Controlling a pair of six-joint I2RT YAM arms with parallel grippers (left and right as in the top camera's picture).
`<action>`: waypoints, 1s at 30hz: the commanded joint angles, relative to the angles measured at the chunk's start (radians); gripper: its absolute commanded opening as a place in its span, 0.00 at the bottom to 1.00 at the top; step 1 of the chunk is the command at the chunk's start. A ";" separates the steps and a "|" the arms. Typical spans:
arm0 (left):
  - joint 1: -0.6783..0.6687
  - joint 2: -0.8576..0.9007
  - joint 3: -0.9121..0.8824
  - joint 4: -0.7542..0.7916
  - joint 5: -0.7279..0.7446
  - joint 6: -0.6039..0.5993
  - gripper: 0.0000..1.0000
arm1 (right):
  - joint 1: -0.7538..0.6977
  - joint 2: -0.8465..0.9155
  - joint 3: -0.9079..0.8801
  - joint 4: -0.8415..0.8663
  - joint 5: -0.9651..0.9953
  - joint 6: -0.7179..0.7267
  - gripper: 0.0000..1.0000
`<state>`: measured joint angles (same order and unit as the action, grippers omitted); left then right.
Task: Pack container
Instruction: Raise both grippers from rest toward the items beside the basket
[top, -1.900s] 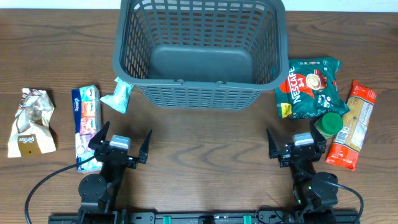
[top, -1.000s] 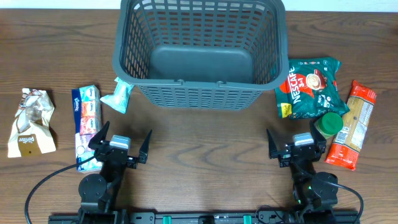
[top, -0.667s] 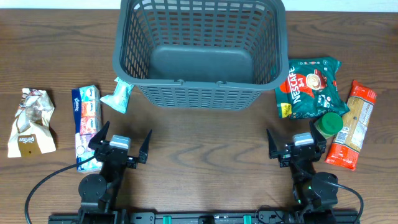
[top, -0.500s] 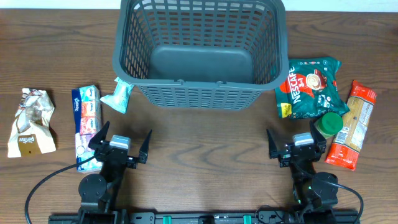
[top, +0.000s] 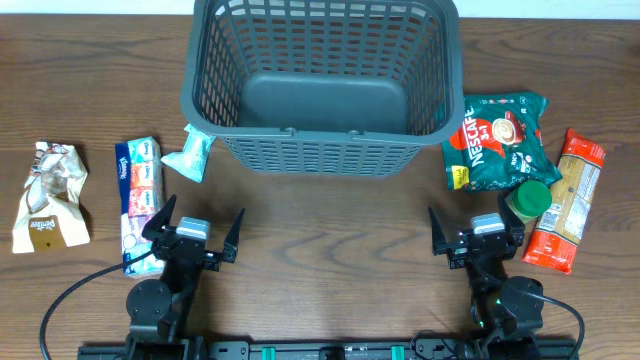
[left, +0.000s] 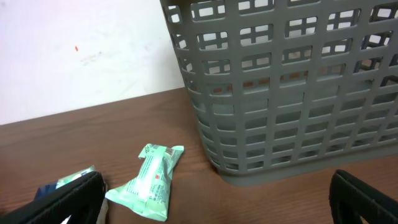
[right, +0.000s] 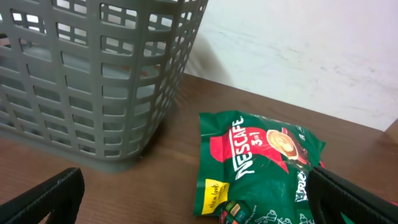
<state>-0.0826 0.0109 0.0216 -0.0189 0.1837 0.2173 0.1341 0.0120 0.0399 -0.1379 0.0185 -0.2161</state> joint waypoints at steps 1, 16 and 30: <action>-0.007 -0.007 -0.018 -0.033 0.015 0.003 0.99 | -0.003 -0.006 -0.005 0.000 -0.006 -0.001 0.99; -0.006 -0.007 -0.017 0.045 0.003 -0.108 0.99 | -0.003 -0.006 -0.005 0.022 -0.063 0.312 0.99; -0.007 0.318 0.510 -0.437 0.000 -0.364 0.99 | -0.003 0.198 0.398 -0.416 -0.166 0.497 0.99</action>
<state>-0.0826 0.2359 0.3908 -0.3996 0.1806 -0.1276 0.1341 0.1463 0.3317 -0.5037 -0.1284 0.2459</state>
